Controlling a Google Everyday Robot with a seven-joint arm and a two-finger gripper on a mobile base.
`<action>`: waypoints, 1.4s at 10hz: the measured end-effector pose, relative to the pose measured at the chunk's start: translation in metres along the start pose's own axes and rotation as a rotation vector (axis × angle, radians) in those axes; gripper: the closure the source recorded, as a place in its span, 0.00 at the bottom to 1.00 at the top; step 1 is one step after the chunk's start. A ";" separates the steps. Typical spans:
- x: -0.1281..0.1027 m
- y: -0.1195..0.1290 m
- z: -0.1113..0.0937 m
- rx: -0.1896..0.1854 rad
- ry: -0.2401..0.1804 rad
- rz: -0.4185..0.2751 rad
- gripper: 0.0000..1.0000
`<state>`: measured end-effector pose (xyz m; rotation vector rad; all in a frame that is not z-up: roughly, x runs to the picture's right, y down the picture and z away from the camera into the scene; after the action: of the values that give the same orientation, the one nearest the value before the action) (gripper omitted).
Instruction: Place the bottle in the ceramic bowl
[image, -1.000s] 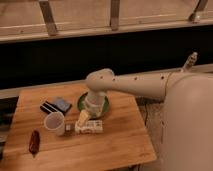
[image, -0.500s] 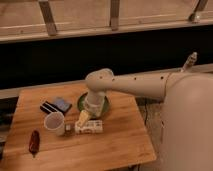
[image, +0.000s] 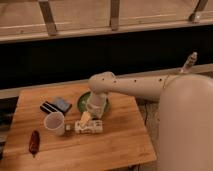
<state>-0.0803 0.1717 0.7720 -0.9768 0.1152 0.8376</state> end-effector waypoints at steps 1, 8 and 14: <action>0.000 -0.001 -0.001 0.007 0.002 0.003 0.30; 0.004 -0.023 0.009 0.033 0.023 -0.019 0.30; 0.002 -0.033 0.032 0.017 0.071 -0.047 0.30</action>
<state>-0.0656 0.1879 0.8117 -0.9903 0.1588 0.7579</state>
